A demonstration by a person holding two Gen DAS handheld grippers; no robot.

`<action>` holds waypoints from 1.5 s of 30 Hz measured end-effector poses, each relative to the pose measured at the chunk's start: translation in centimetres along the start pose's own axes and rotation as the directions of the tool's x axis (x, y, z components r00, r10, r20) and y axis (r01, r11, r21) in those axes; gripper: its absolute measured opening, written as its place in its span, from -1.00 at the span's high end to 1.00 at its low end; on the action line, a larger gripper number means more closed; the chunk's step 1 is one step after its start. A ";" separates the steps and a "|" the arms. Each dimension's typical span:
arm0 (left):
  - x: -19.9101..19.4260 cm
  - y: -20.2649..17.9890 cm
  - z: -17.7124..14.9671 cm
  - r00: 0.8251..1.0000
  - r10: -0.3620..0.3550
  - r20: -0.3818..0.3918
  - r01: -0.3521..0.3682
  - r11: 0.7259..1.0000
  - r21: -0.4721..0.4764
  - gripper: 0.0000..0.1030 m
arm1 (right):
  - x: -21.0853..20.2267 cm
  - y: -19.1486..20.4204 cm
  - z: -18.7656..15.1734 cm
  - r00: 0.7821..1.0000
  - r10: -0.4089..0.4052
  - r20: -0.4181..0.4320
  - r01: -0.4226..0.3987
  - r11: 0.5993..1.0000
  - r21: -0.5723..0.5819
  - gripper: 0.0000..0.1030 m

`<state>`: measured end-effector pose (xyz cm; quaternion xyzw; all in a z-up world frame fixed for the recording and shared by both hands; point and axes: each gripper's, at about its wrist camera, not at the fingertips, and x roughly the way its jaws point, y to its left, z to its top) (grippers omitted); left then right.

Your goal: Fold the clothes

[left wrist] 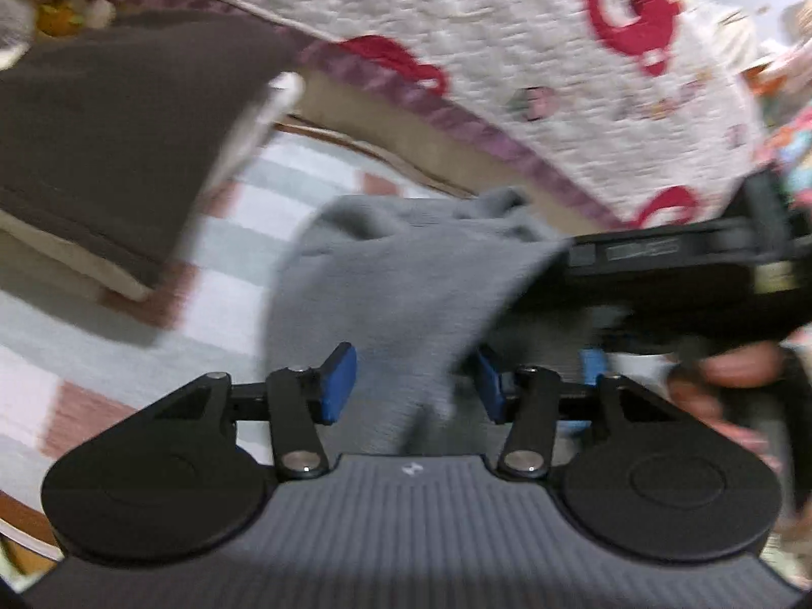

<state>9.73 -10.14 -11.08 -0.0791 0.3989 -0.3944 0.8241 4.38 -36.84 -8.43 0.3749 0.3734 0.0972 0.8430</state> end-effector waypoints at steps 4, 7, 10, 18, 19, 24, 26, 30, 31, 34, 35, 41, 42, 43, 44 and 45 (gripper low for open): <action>1.5 1.6 0.5 0.984 0.175 0.016 -0.175 0.984 -0.007 0.81 | 0.2 0.9 0.2 1.000 0.012 -0.016 -0.012 0.999 -0.037 0.85; 0.6 3.1 1.4 0.977 0.199 0.071 -0.193 0.978 -0.081 0.80 | 0.2 2.2 0.3 0.998 -0.055 -0.008 0.053 0.988 -0.146 0.86; 0.8 3.6 1.3 0.974 0.223 0.046 -0.219 0.972 -0.086 0.74 | 0.6 4.2 0.0 0.977 -0.210 0.026 0.208 0.925 -0.318 0.91; -1.5 3.0 1.0 0.984 0.177 0.015 -0.176 0.982 -0.071 0.41 | 1.2 6.9 -0.7 0.962 -0.263 0.079 0.271 0.865 -0.422 0.90; -2.5 2.8 1.0 0.989 0.147 0.027 -0.145 0.987 -0.071 0.40 | 1.2 6.9 -0.7 0.964 -0.256 0.073 0.262 0.869 -0.419 0.89; -6.1 1.4 1.0 0.992 0.032 0.125 -0.036 0.999 0.037 0.72 | 1.4 6.3 -0.5 0.977 -0.208 0.042 0.210 0.913 -0.351 0.88; -6.5 0.6 1.2 0.989 -0.030 0.142 0.017 0.995 0.093 0.85 | 1.4 5.7 -0.4 0.981 -0.188 0.034 0.190 0.932 -0.310 0.88; -7.0 -1.7 0.9 0.978 -0.154 0.144 0.120 0.968 0.221 0.86 | 1.4 4.8 0.1 0.982 -0.185 0.032 0.187 0.949 -0.255 0.88; -6.3 -1.9 0.9 0.985 -0.119 0.122 0.088 0.969 0.230 0.86 | 1.4 4.7 0.1 0.981 -0.193 0.031 0.194 0.948 -0.251 0.88; -4.1 -2.5 1.0 0.998 -0.001 0.055 -0.014 0.966 0.260 0.86 | 1.3 4.3 0.3 0.985 -0.173 0.019 0.173 0.958 -0.228 0.88; -3.3 -2.7 1.0 0.999 0.039 0.033 -0.047 0.961 0.271 0.86 | 1.2 4.3 0.3 0.985 -0.173 0.013 0.171 0.955 -0.243 0.88; 1.1 -2.8 -0.3 0.994 0.088 -0.060 -0.067 0.952 0.297 0.87 | 1.2 5.2 0.1 0.980 -0.199 0.006 0.188 0.916 -0.354 0.88; 1.3 -3.2 -0.4 0.995 0.092 -0.048 -0.072 0.944 0.321 0.87 | 1.3 5.2 0.1 0.981 -0.195 0.000 0.183 0.917 -0.355 0.88; 1.4 -3.2 -0.2 0.996 0.080 -0.048 -0.061 0.946 0.318 0.86 | 1.4 5.1 0.1 0.981 -0.192 -0.006 0.177 0.918 -0.355 0.88; 1.4 -3.2 0.0 0.997 0.067 -0.049 -0.049 0.948 0.314 0.80 | 1.4 5.0 0.1 0.982 -0.187 -0.010 0.172 0.920 -0.353 0.88; 1.5 -3.2 0.2 0.997 0.055 -0.049 -0.037 0.950 0.309 0.77 | 1.4 4.9 0.1 0.983 -0.182 -0.013 0.166 0.922 -0.351 0.88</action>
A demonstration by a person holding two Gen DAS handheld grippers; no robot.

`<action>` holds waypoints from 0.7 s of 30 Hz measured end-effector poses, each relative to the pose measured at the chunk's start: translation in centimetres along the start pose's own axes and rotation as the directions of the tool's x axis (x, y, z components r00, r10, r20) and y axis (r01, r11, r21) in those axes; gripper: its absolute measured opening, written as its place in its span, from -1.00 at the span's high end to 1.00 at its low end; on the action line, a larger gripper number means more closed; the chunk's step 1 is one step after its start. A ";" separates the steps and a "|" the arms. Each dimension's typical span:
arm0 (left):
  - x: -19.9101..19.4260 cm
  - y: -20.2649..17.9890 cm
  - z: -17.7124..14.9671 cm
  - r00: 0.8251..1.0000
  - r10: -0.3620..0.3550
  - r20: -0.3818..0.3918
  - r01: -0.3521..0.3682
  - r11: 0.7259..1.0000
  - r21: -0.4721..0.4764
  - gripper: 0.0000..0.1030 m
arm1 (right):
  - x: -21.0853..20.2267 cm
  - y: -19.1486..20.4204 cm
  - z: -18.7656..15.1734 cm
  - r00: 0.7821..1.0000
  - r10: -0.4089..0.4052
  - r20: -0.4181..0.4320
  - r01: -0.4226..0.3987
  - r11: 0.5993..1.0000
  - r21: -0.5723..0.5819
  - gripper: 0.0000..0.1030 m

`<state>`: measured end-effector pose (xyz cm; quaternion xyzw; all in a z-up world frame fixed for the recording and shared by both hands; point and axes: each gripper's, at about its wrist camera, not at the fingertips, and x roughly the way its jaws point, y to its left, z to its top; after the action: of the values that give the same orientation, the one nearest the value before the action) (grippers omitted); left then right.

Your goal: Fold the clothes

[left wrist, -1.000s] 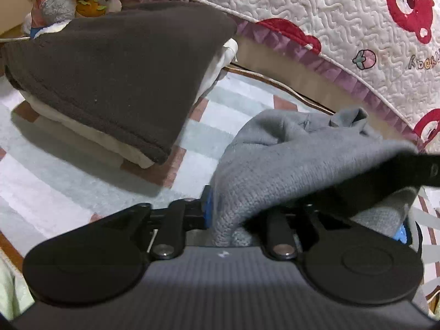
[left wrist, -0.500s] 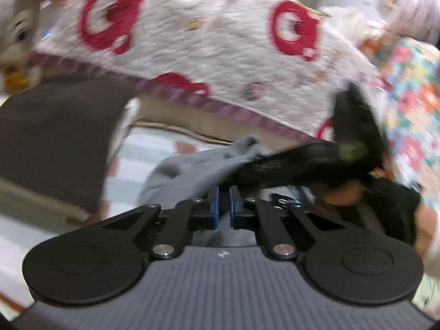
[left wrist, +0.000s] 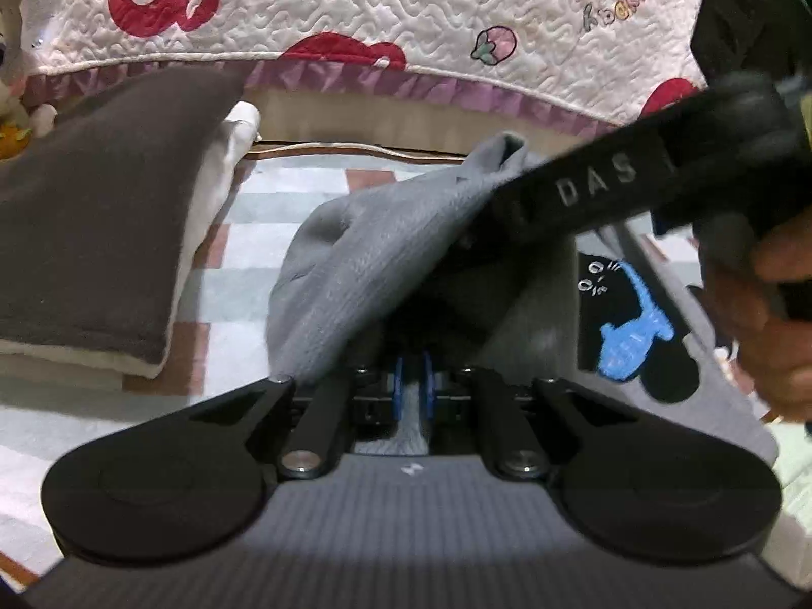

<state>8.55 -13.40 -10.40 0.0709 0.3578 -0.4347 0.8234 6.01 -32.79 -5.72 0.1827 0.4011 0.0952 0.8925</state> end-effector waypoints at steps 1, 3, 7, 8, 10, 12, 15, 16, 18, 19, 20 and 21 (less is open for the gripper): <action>0.5 0.0 0.2 1.000 0.006 -0.020 -0.006 1.000 0.000 0.77 | 0.0 -0.1 0.0 1.000 0.006 -0.001 -0.006 1.000 0.003 0.88; 1.3 0.3 0.1 0.999 -0.002 -0.040 0.002 1.000 0.001 0.76 | -0.1 -0.3 -0.1 1.000 0.027 -0.002 -0.027 0.999 0.020 0.88; 3.2 1.1 0.0 0.998 -0.006 -0.065 0.006 1.000 -0.012 0.52 | 0.2 -0.2 0.1 0.999 0.039 -0.017 -0.038 0.999 0.020 0.88; 3.5 1.3 -0.1 0.998 0.001 -0.064 -0.002 1.000 -0.015 0.45 | 0.4 -0.3 0.2 0.999 0.042 -0.021 -0.041 0.999 0.027 0.88; 3.9 1.4 -0.4 0.998 0.024 -0.063 -0.025 1.000 -0.016 0.26 | 0.9 -0.4 0.5 0.999 0.044 -0.031 -0.043 0.998 0.035 0.88; 4.4 1.4 -0.7 0.997 0.038 -0.070 -0.039 0.999 -0.009 0.20 | 1.5 -0.3 0.7 0.998 0.037 -0.051 -0.036 0.999 0.018 0.87; 5.1 2.1 -1.1 0.997 0.018 -0.081 -0.023 0.998 -0.064 0.18 | 2.3 0.1 0.8 0.997 0.021 -0.072 -0.022 1.000 -0.004 0.87; 5.5 2.7 -1.2 0.996 -0.005 -0.085 -0.003 0.995 -0.102 0.14 | 2.5 0.1 0.8 0.997 0.016 -0.077 -0.016 1.000 -0.004 0.87; 6.2 3.6 -1.4 0.995 -0.048 -0.087 0.033 0.985 -0.170 0.09 | 2.7 -0.1 0.8 0.996 0.022 -0.084 -0.022 1.000 0.000 0.85; 6.6 4.1 -1.5 0.994 -0.067 -0.086 0.049 0.979 -0.199 0.06 | 2.9 -0.4 0.8 0.996 0.023 -0.089 -0.023 1.000 0.007 0.84; 7.0 4.2 -1.5 0.993 -0.078 -0.085 0.059 0.977 -0.207 0.05 | 3.0 -0.6 0.8 0.995 0.024 -0.094 -0.023 1.000 0.015 0.84; 7.2 4.1 -1.5 0.993 -0.079 -0.087 0.061 0.978 -0.198 0.05 | 3.1 -0.9 0.7 0.995 0.022 -0.097 -0.020 1.000 0.025 0.82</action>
<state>13.52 -15.08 -16.99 -0.0023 0.4394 -0.4223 0.7928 8.61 -32.85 -7.77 0.1926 0.4431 0.1086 0.8688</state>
